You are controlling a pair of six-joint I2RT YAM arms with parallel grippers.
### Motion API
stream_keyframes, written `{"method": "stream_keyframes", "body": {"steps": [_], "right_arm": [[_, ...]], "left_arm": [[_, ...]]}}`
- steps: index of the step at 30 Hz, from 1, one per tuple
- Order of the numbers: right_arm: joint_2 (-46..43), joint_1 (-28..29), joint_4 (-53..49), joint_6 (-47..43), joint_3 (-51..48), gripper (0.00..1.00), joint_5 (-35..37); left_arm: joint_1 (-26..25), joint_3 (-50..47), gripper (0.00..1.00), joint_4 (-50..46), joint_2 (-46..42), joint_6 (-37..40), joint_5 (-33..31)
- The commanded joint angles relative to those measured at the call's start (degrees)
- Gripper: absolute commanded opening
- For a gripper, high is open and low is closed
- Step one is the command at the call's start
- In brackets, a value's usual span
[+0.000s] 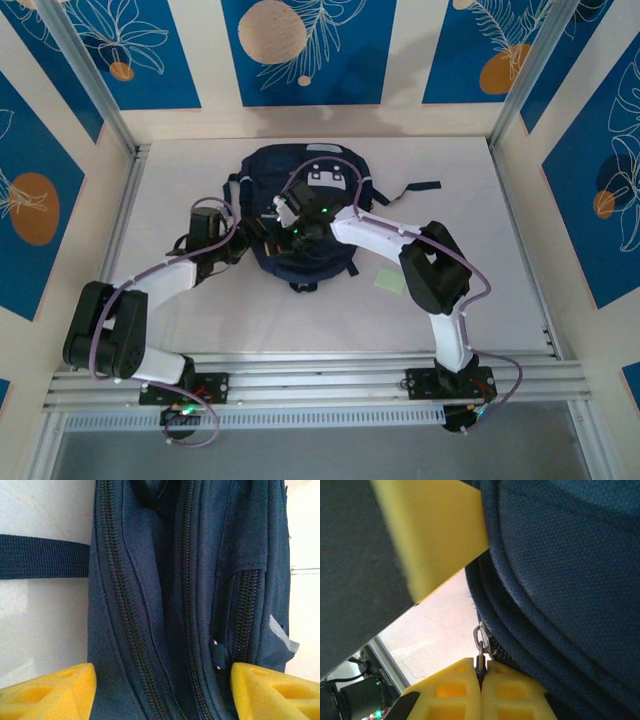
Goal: Pack the student bag
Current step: Zip the student bag at the top-center of the table.
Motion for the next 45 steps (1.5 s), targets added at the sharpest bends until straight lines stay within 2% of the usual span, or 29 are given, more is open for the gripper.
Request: {"method": "stream_keyframes", "body": {"steps": [1, 4, 6, 8, 10, 13, 18, 25, 30, 31, 34, 37, 38, 39, 40, 41, 45], "right_arm": [[-1.9, 0.1, 5.1, 0.7, 0.0, 0.00, -4.9], [-2.3, 0.3, 4.6, 0.8, -1.1, 0.00, -5.0], [-2.9, 0.3, 3.7, 0.5, -2.3, 0.00, -4.9], [-3.7, 0.4, 2.0, -0.2, -3.7, 0.00, -3.8], [-4.4, 0.3, -0.7, -1.6, -4.8, 0.00, -2.5], [-5.2, 0.0, -10.1, -6.4, -4.5, 0.00, 3.8], [-6.5, -2.6, -25.8, -13.4, -4.8, 0.00, 22.1], [-8.5, -8.5, -33.3, -17.3, -6.9, 0.00, 36.9], [-6.0, -11.6, -36.2, -17.1, -6.2, 0.00, 54.8], [-4.9, -11.5, -36.8, -16.7, -5.4, 0.00, 56.5], [-1.8, -7.7, -36.0, -16.6, -2.8, 0.00, 55.7], [-0.9, -2.8, -30.2, -16.7, -1.0, 0.00, 49.1], [-0.7, -1.9, -28.4, -15.8, 0.0, 0.00, 45.5], [-0.5, -1.4, -26.9, -14.5, 1.1, 0.00, 42.2], [-0.3, -1.1, -25.3, -13.0, 2.0, 0.00, 39.8], [-0.3, -1.0, -23.6, -11.4, 2.9, 0.00, 36.9], [-0.2, -1.6, -16.8, -5.9, 5.9, 0.00, 27.2]], "left_arm": [[-0.8, -0.9, 0.65, 9.0, 3.9, -3.8, -0.9], [-0.9, 0.8, 0.53, 12.9, 7.1, -4.1, -2.7], [-1.0, 2.1, 0.39, 14.8, 8.8, -4.2, -3.5], [-1.1, 2.9, 0.23, 16.3, 9.8, -4.4, -3.9], [-1.1, 3.6, 0.01, 16.6, 10.1, -4.0, -3.9], [-1.1, 3.5, 0.00, 15.7, 9.3, -2.7, -4.2], [-0.8, 3.4, 0.00, 11.3, 6.8, 0.6, -4.9], [0.7, 4.5, 0.00, 7.5, 5.2, 2.8, -3.9], [2.1, 7.2, 0.00, 2.7, 4.1, 6.3, -4.6], [2.3, 7.7, 0.00, 2.2, 4.2, 6.8, -4.6], [3.2, 10.2, 0.00, 0.7, 5.2, 8.0, -4.8], [3.6, 13.1, 0.00, -1.5, 6.4, 8.7, -4.3], [3.7, 14.0, 0.09, -2.7, 6.6, 8.8, -4.1], [3.7, 14.9, 0.32, -4.6, 6.6, 9.2, -3.9], [3.7, 15.8, 0.50, -6.8, 6.4, 9.5, -3.9], [3.7, 16.6, 0.60, -9.3, 5.9, 10.1, -3.8], [3.6, 15.6, 0.74, -18.0, 1.0, 11.9, -6.1]]}}
